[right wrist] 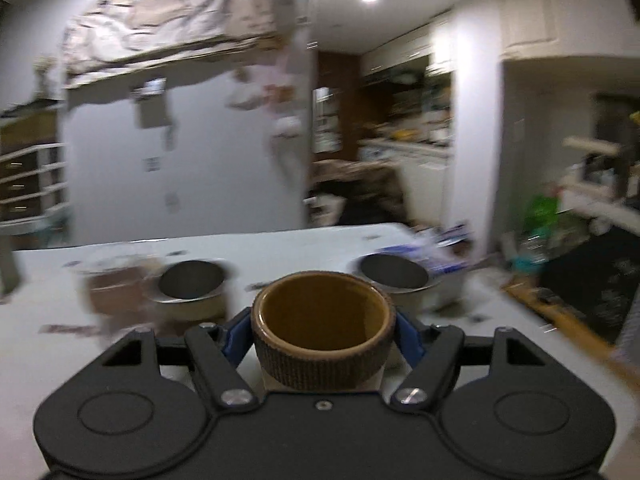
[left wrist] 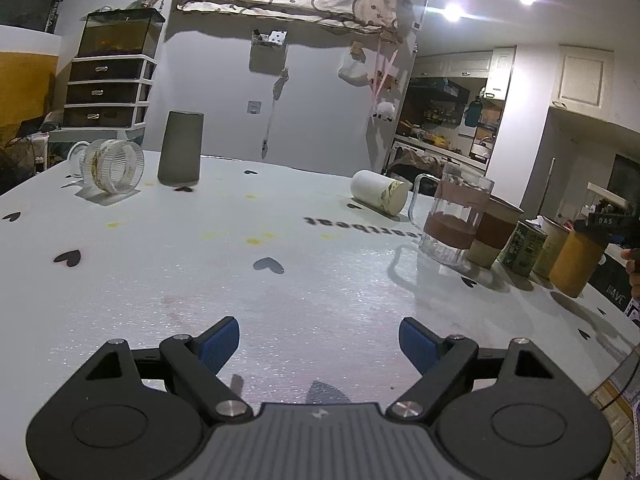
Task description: Flip cup upright
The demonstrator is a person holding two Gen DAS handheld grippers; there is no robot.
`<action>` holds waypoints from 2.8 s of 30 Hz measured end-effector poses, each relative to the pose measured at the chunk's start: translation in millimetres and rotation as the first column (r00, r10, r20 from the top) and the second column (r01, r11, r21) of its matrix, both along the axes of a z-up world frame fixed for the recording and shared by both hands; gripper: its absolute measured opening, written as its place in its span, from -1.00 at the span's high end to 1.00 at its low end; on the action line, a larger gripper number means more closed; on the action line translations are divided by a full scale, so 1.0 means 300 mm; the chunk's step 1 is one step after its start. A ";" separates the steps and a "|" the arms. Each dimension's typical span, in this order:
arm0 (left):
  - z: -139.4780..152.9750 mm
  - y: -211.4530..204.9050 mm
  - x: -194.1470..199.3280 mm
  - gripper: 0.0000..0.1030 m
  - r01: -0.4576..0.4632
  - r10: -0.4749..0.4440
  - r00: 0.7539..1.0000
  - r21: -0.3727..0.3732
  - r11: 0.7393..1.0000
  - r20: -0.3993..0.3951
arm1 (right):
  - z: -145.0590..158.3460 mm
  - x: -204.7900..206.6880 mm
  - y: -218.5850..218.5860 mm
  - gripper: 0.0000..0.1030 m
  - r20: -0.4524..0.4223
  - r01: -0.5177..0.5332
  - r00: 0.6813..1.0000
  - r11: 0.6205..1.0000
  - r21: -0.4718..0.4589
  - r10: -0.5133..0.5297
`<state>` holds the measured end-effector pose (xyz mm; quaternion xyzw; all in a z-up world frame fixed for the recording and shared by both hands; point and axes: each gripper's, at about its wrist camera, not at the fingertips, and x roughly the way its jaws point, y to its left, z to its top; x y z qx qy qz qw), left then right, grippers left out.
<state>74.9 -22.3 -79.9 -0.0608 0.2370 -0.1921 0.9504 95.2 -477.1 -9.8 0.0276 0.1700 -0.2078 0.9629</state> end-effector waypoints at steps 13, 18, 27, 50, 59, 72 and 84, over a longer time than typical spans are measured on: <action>0.009 -0.047 0.000 -0.70 0.028 -0.028 1.000 0.011 1.000 0.004 | -0.074 0.011 -0.151 -0.42 -0.016 0.112 0.994 0.994 0.014 -0.111; 0.024 -0.065 0.005 -0.70 0.037 -0.037 0.999 0.016 0.999 0.010 | -0.073 0.013 -0.152 -0.67 -0.024 0.114 0.993 0.993 0.023 -0.114; 0.112 -0.157 0.014 -0.70 0.078 -0.080 0.995 0.032 0.996 0.067 | 0.017 -0.176 -0.096 -0.86 0.106 0.107 0.988 0.993 0.055 -0.112; 0.156 -0.523 -0.069 -1.00 0.197 -0.213 0.963 0.111 0.974 0.167 | -0.107 -0.543 0.206 -0.99 0.140 0.099 0.986 0.995 -0.021 -0.095; 0.121 -0.546 -0.098 -1.00 0.183 -0.202 0.968 0.128 0.975 0.150 | -0.106 -0.598 0.269 -1.00 0.154 0.091 0.985 0.995 -0.050 -0.082; 0.128 -0.547 -0.112 -1.00 0.188 -0.208 0.965 0.130 0.974 0.159 | -0.118 -0.599 0.309 -1.00 0.135 0.055 0.990 0.997 -0.061 -0.046; 0.130 -0.552 -0.113 -1.00 0.192 -0.212 0.964 0.131 0.973 0.162 | -0.119 -0.595 0.306 -1.00 0.127 0.063 0.990 0.997 -0.053 -0.056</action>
